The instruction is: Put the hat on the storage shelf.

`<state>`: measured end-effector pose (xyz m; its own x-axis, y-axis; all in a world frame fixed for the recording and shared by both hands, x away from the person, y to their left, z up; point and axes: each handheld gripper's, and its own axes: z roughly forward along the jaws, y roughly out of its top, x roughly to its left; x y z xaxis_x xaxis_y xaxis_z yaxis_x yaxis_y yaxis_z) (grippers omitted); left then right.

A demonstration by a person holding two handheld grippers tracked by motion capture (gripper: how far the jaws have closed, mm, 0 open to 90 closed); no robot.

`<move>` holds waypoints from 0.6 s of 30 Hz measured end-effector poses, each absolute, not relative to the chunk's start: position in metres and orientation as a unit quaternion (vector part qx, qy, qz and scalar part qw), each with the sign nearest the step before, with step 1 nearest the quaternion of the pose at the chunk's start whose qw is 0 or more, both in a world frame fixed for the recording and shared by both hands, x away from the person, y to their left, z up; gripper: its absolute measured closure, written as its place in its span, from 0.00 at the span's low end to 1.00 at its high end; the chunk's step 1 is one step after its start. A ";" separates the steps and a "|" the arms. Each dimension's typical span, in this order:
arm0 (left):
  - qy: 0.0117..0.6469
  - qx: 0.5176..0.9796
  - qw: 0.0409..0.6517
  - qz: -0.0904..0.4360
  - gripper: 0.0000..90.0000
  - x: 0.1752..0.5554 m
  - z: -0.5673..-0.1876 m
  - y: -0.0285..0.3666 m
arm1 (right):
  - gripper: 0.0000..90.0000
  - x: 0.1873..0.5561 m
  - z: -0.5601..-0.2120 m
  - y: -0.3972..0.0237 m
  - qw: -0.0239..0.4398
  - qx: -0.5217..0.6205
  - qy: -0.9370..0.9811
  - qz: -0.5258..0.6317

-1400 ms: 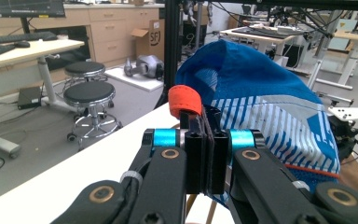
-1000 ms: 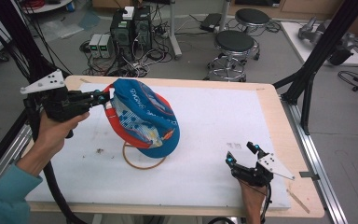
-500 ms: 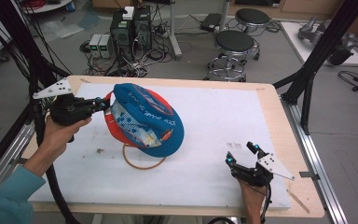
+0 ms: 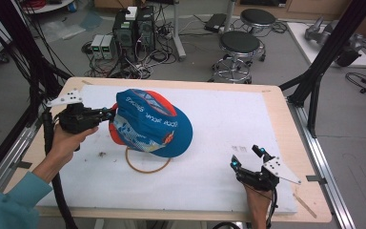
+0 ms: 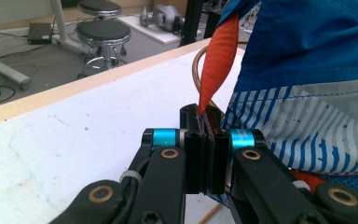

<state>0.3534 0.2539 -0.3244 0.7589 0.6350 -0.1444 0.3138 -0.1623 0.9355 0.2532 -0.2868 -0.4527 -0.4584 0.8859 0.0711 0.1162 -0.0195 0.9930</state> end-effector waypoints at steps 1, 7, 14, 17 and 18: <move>0.320 0.750 0.561 0.144 0.98 0.354 -0.325 0.253 | 0.12 0.253 -0.453 -0.287 0.327 0.405 0.619 0.588; 0.322 0.764 0.542 0.140 0.98 0.357 -0.336 0.246 | 0.12 0.253 -0.453 -0.287 0.327 0.404 0.618 0.589; 0.323 0.762 0.546 0.133 0.98 0.358 -0.339 0.248 | 0.12 0.253 -0.453 -0.287 0.326 0.405 0.618 0.589; 0.320 0.760 0.550 0.131 0.95 0.358 -0.339 0.248 | 0.12 0.253 -0.453 -0.287 0.326 0.405 0.619 0.589; 0.320 0.759 0.552 0.130 0.92 0.358 -0.339 0.248 | 0.12 0.253 -0.453 -0.287 0.326 0.405 0.619 0.589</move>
